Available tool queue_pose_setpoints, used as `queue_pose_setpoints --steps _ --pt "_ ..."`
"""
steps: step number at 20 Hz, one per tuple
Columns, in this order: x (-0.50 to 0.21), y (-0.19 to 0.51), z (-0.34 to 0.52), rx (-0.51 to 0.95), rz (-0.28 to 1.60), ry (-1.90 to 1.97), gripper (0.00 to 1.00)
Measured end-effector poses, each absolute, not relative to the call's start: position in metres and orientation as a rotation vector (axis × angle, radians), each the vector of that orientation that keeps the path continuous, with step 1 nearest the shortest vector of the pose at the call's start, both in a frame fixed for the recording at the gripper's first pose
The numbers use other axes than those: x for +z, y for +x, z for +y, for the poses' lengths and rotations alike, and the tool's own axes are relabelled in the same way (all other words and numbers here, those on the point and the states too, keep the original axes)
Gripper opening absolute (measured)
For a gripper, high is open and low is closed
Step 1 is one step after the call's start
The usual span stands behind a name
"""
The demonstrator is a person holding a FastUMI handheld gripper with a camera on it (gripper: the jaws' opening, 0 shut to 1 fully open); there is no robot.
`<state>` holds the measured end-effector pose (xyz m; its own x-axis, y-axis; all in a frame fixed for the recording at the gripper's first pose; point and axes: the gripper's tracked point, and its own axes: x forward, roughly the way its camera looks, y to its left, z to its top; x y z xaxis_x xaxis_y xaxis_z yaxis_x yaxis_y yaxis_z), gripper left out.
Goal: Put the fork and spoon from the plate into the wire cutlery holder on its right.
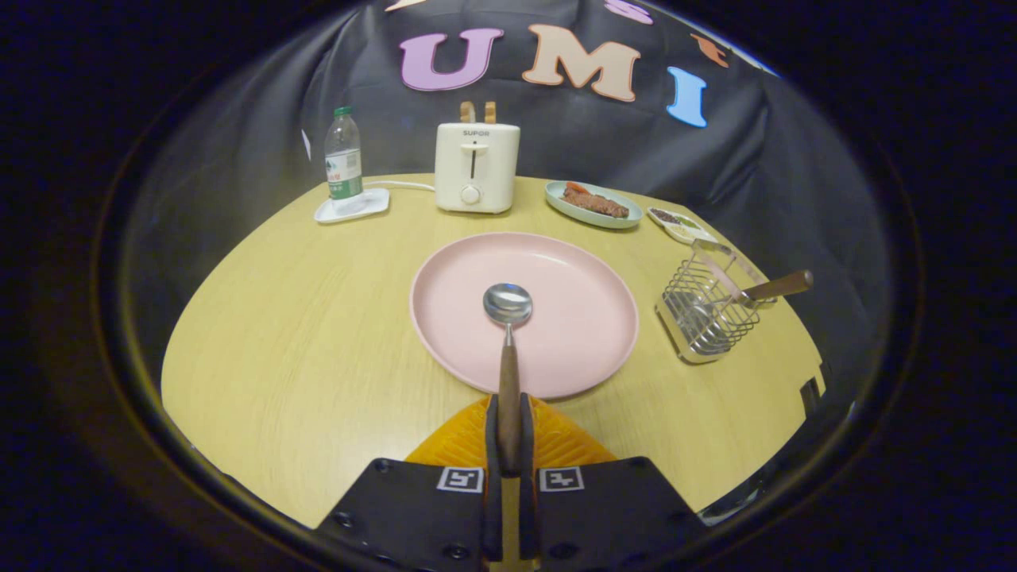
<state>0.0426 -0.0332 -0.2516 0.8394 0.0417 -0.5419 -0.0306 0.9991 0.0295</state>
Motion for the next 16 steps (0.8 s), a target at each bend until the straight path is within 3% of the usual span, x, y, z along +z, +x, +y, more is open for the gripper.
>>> queue_pose_setpoints --steps 11,12,16 --pt "-0.226 0.039 -0.045 0.032 0.563 0.046 0.11" --pt "-0.23 0.042 -0.043 0.032 0.578 0.035 0.04" --pt "-0.224 0.041 -0.046 0.038 0.58 -0.012 0.04"
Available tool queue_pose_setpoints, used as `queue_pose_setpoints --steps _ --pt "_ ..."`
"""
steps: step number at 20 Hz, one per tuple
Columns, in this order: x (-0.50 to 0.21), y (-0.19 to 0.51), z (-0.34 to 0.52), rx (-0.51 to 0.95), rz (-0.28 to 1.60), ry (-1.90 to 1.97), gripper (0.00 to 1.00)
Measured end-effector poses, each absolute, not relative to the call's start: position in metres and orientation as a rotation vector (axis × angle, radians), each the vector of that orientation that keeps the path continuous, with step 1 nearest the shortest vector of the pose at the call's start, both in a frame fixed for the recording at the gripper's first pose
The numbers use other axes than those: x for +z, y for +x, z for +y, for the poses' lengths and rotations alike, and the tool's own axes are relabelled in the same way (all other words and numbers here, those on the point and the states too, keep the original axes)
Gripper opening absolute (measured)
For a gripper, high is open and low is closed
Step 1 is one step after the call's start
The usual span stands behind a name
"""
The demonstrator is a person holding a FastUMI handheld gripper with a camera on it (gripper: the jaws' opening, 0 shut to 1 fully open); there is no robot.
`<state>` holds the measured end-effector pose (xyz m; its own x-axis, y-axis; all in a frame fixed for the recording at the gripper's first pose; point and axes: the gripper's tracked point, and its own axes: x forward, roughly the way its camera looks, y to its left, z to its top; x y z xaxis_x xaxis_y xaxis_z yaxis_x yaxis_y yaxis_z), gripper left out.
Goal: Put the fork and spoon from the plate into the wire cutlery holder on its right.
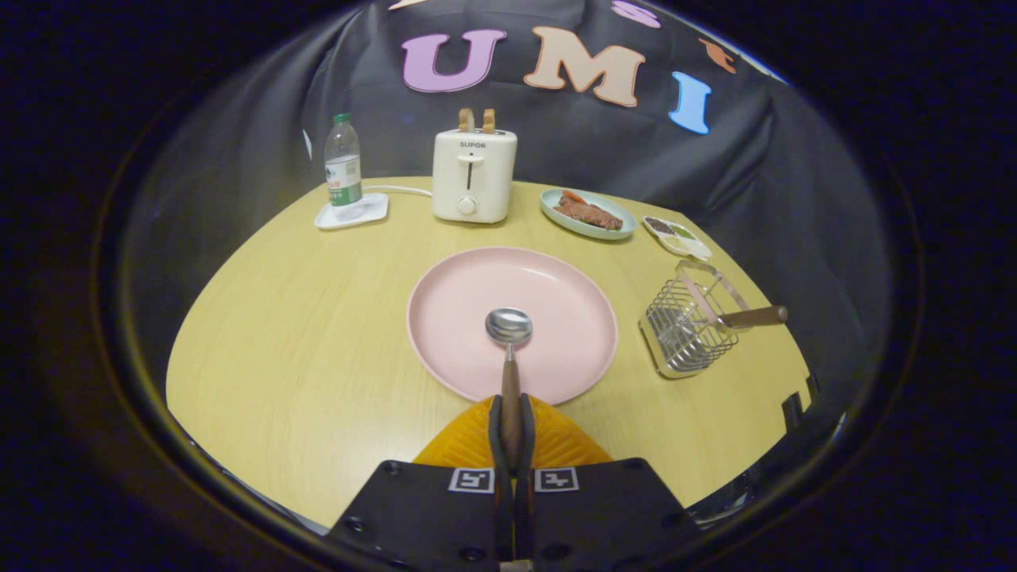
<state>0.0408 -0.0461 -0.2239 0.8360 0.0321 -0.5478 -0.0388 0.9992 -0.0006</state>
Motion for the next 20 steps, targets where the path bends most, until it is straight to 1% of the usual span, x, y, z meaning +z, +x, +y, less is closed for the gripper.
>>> queue_pose_setpoints --steps 4,11,15,20 --pt "-0.207 0.04 -0.054 0.024 0.575 0.001 0.04" --pt "-0.156 0.045 -0.079 -0.04 0.55 0.018 0.04" --pt "-0.13 0.045 -0.104 -0.099 0.55 0.052 0.04" --pt "-0.112 0.051 -0.147 -0.212 0.573 0.127 0.04"
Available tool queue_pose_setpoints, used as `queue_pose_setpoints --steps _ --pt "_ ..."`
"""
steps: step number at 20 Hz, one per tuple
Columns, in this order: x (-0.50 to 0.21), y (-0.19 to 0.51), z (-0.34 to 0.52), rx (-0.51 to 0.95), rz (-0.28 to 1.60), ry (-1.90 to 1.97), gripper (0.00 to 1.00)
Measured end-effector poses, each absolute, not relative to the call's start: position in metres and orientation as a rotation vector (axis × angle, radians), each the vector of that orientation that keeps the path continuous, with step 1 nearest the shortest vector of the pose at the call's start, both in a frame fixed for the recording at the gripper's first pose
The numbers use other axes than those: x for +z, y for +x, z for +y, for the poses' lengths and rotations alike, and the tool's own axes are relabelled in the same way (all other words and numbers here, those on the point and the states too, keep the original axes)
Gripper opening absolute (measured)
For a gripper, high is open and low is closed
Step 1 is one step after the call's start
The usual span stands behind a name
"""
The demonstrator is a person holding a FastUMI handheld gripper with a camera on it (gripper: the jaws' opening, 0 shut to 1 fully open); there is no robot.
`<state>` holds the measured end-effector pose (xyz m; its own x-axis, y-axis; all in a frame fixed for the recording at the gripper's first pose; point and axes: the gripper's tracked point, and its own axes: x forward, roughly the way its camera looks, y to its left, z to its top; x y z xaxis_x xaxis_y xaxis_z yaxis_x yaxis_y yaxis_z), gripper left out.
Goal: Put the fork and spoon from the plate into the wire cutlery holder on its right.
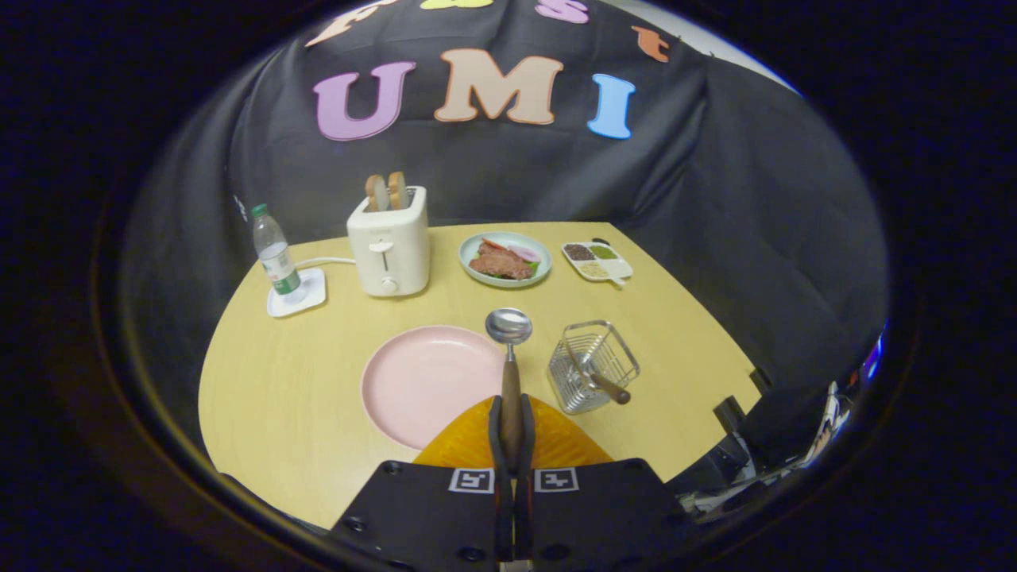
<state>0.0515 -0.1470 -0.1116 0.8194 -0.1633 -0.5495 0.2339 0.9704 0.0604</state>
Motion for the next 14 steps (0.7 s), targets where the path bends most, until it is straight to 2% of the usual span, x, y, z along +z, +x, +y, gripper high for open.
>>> queue_pose_setpoints --steps 9,14 --pt "-0.125 0.062 -0.201 -0.427 0.735 0.301 0.04" --pt "-0.143 0.067 -0.208 -0.498 0.855 0.423 0.04"
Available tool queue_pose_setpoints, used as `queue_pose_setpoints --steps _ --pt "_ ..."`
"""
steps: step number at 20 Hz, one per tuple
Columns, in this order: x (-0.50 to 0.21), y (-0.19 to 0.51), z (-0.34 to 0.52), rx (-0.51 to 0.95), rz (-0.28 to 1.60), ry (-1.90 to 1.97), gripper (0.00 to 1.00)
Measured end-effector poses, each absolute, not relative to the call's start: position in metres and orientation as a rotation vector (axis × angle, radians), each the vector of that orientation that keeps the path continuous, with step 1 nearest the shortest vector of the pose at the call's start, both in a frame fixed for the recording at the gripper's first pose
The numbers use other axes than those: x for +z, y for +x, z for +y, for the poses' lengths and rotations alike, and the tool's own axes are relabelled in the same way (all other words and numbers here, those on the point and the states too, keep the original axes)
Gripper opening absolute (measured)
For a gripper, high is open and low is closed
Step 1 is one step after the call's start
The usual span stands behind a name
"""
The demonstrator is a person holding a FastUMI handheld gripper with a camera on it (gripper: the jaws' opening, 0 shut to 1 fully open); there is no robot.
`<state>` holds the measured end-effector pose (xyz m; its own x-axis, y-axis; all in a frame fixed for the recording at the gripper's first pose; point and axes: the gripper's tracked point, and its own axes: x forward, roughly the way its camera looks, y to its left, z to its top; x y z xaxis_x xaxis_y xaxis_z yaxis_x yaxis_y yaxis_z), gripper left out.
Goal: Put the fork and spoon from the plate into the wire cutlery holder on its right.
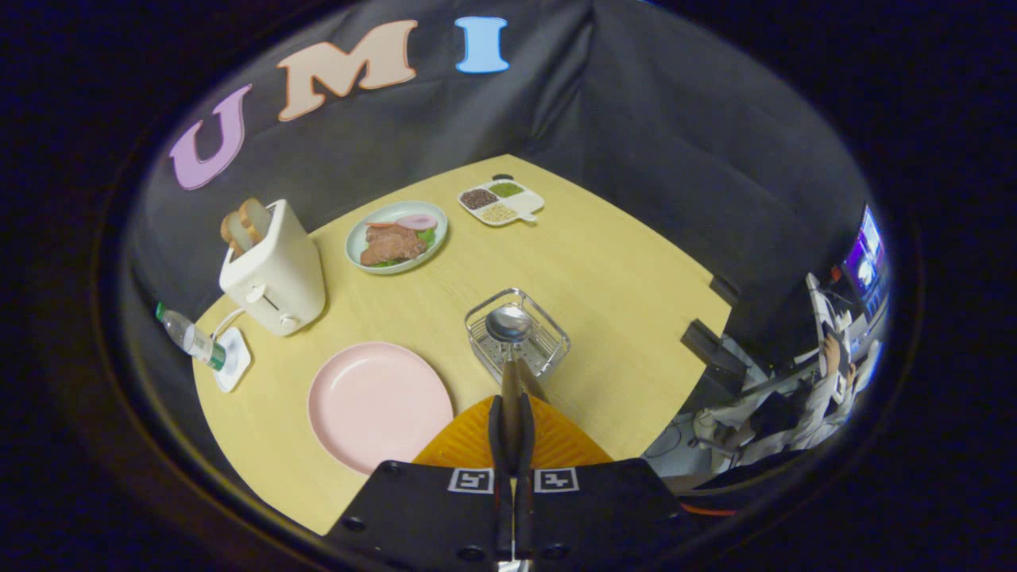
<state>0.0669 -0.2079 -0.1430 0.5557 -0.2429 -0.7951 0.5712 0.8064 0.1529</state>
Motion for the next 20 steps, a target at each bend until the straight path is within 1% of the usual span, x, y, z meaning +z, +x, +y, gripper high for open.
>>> queue_pose_setpoints --steps 6,11,16,20 --pt "-0.158 0.076 -0.205 -0.498 0.985 0.497 0.05" --pt "-0.16 0.087 -0.207 -0.494 1.028 0.574 0.04" --pt "-0.167 0.098 -0.207 -0.459 1.082 0.61 0.04" --pt "-0.17 0.102 -0.21 -0.446 1.126 0.611 0.08"
